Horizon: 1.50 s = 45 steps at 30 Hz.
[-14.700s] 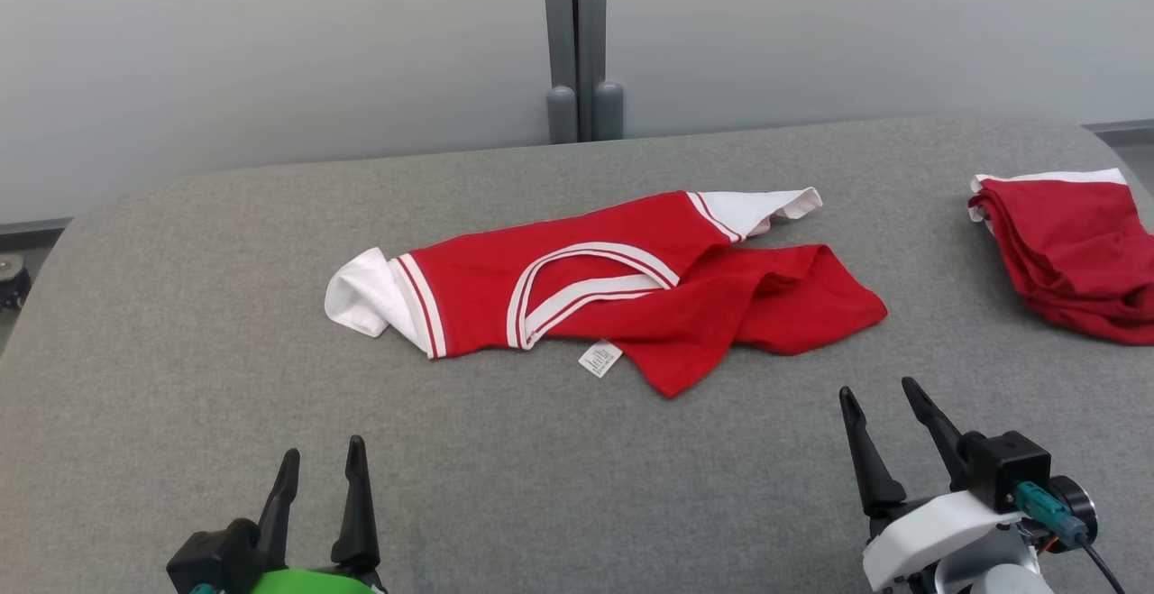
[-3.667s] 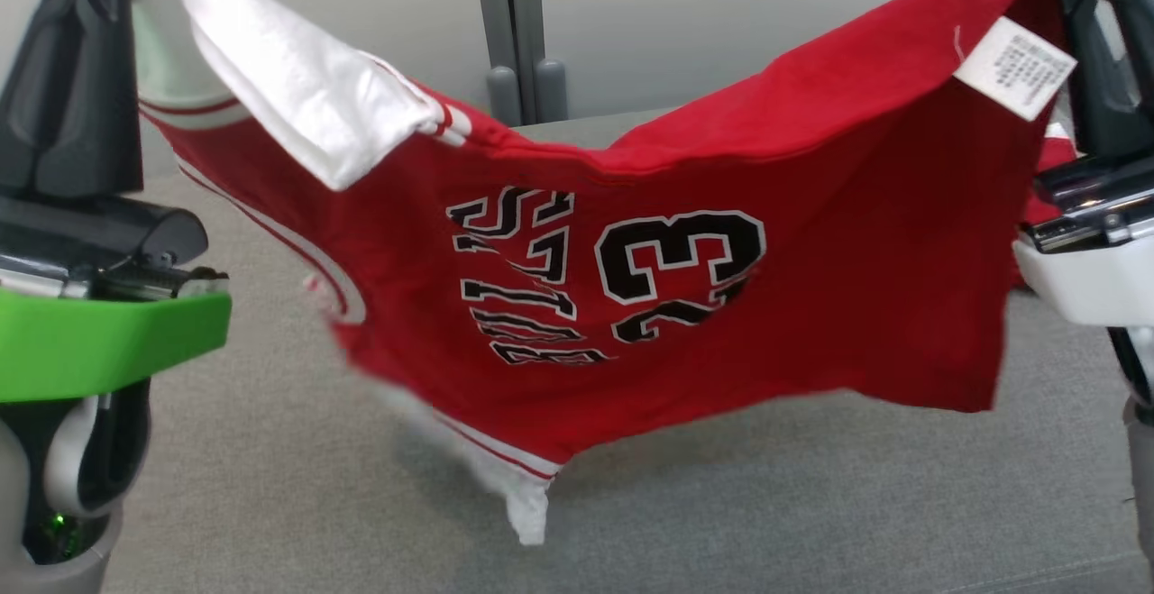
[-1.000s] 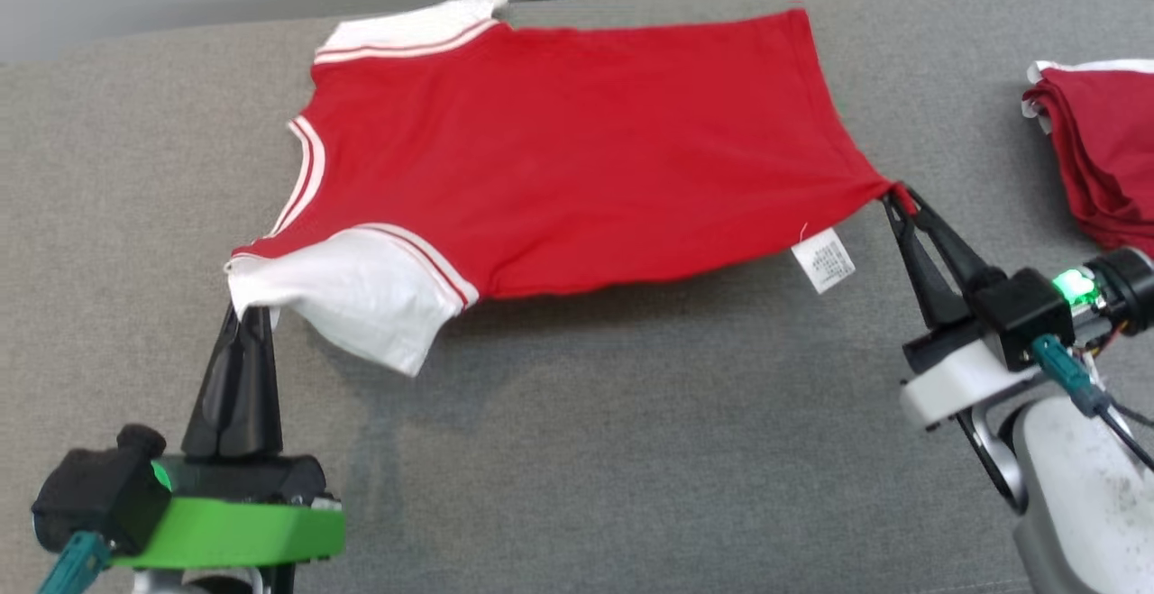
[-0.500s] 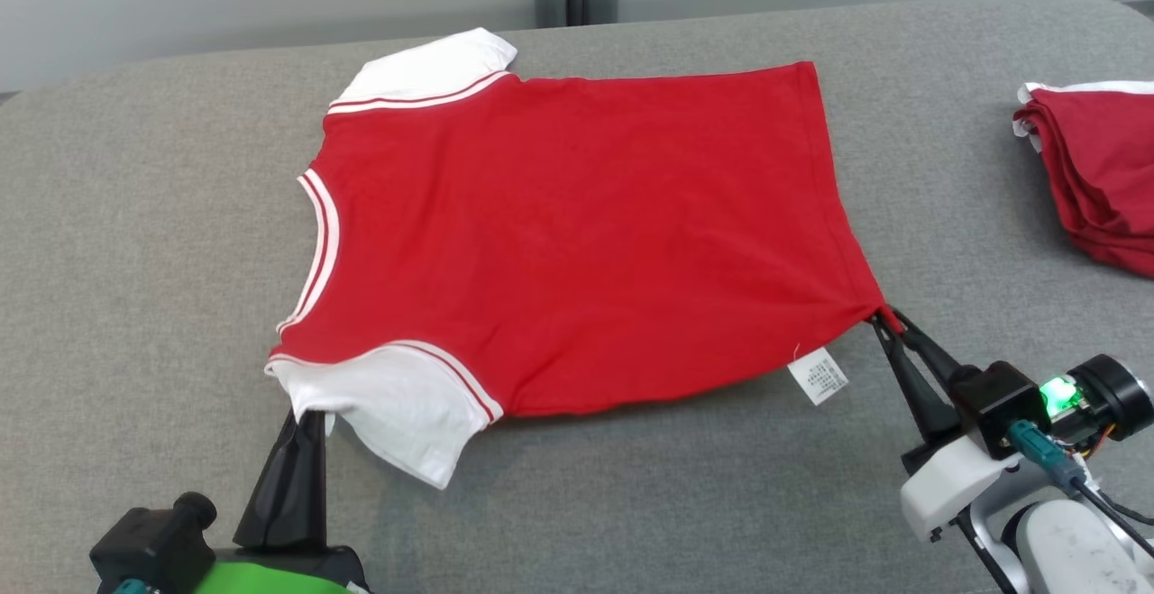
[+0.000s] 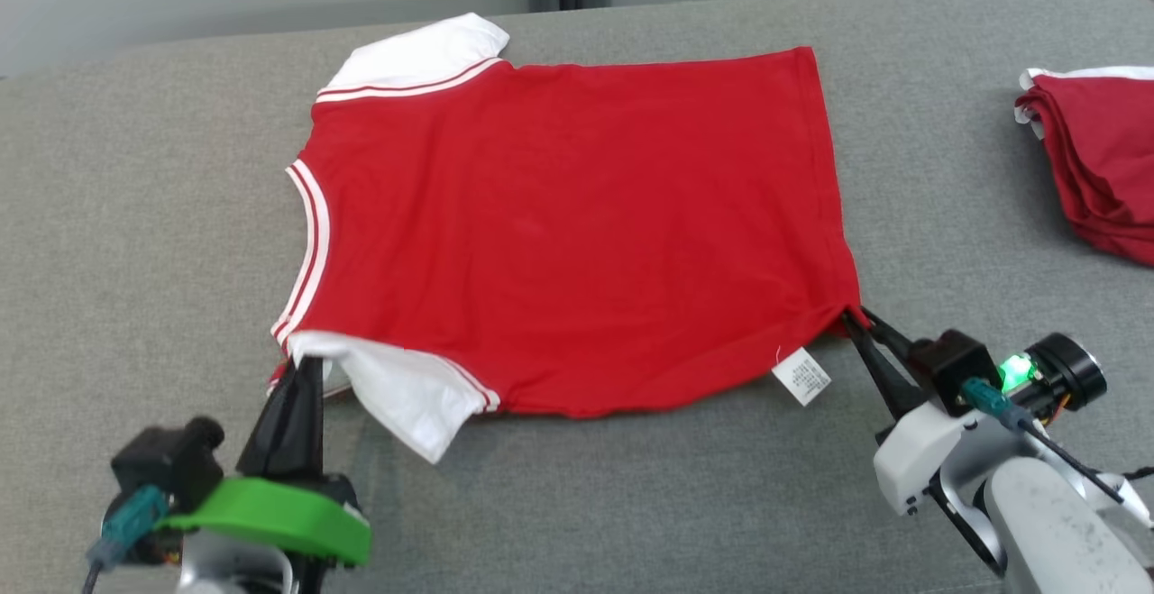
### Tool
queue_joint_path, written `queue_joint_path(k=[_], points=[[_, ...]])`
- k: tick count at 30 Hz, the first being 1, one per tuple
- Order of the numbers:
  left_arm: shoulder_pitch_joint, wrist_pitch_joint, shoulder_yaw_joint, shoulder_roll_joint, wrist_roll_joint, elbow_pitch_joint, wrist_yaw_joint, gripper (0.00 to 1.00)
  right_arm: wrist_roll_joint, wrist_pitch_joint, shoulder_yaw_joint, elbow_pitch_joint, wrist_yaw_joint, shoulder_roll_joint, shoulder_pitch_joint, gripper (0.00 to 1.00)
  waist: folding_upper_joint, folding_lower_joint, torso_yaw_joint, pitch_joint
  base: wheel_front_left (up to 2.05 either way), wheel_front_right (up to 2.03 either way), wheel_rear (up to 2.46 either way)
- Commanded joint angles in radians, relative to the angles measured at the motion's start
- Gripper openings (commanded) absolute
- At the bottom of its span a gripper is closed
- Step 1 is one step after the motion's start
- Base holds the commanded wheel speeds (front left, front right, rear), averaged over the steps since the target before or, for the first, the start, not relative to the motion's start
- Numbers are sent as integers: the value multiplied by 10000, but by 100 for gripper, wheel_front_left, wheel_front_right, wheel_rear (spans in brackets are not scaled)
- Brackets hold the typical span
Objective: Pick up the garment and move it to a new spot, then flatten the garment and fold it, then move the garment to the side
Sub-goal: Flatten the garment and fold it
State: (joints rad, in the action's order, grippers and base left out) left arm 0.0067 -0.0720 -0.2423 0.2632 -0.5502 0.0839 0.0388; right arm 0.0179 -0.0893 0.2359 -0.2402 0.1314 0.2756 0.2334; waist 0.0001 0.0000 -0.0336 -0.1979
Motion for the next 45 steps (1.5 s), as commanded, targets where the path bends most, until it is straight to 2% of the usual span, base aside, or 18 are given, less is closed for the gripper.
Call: queue_joint_path(k=[1, 12, 23, 24, 26, 27, 28, 29, 30, 31, 38, 45], points=[[-430, -54, -42, 27, 133, -188, -107, 0, 98, 15, 38, -134, -16, 86, 254, 0, -1, 0, -15, -134, 0, 0, 0], [-3422, -504, -373, -247, 566, -2663, -606, 0, 29, -107, 340, -1623, -16, 205, 2390, 0, -1, 0, -193, -973, 0, 0, 0], [-5116, -1233, -464, -441, 818, -4588, -856, 0, -131, -598, 132, -2778, -16, -247, 3411, 1, -1, 0, -253, -1409, 0, 0, 0], [-5247, -1295, -427, -456, 823, -4756, -839, 0, -135, -668, 90, -2831, -16, -296, 3491, 7, -1, 0, -266, -1443, 0, 0, 0], [-5526, -1428, -336, -507, 765, -5175, -789, 0, -197, -825, 3, -2996, -16, -382, 3642, 47, -1, 0, -296, -1514, 0, 0, 0], [-5678, -1486, -311, -525, 781, -5420, -771, 0, -249, -902, -49, -3089, -16, -450, 3734, 100, -1, 0, -316, -1552, 0, 0, 0], [-5779, -1532, -286, -563, 767, -5614, -755, 0, -284, -967, -100, -3156, -16, -505, 3786, 100, -1, 0, -329, -1575, 0, 0, 0], [-5891, -1584, -273, -583, 770, -5830, -763, 36, -346, -1056, -168, -3241, -16, -579, 3871, 100, -1, 0, -348, -1601, 0, 0, 0], [-5982, -1628, -255, -590, 784, -5987, -779, 45, -395, -1128, -223, -3309, -16, -638, 3941, 100, -1, 0, -366, -1620, 0, 0, 0], [-6067, -1675, -221, -601, 795, -6158, -784, 100, -445, -1209, -296, -3391, -16, -695, 3999, 100, -1, 0, -383, -1639, 0, 0, 0], [-5978, -1870, -103, -655, 859, -6526, -927, 100, -710, -1669, -1139, -3334, -16, -1061, 3955, 100, -1, 0, -357, -1580, 0, 0, 0], [-4846, -1931, 289, -699, 700, -5564, -975, 100, -722, -1748, -1995, -2547, -16, -1490, 2953, 100, -1, 0, -287, -1046, 0, 0, 0]])
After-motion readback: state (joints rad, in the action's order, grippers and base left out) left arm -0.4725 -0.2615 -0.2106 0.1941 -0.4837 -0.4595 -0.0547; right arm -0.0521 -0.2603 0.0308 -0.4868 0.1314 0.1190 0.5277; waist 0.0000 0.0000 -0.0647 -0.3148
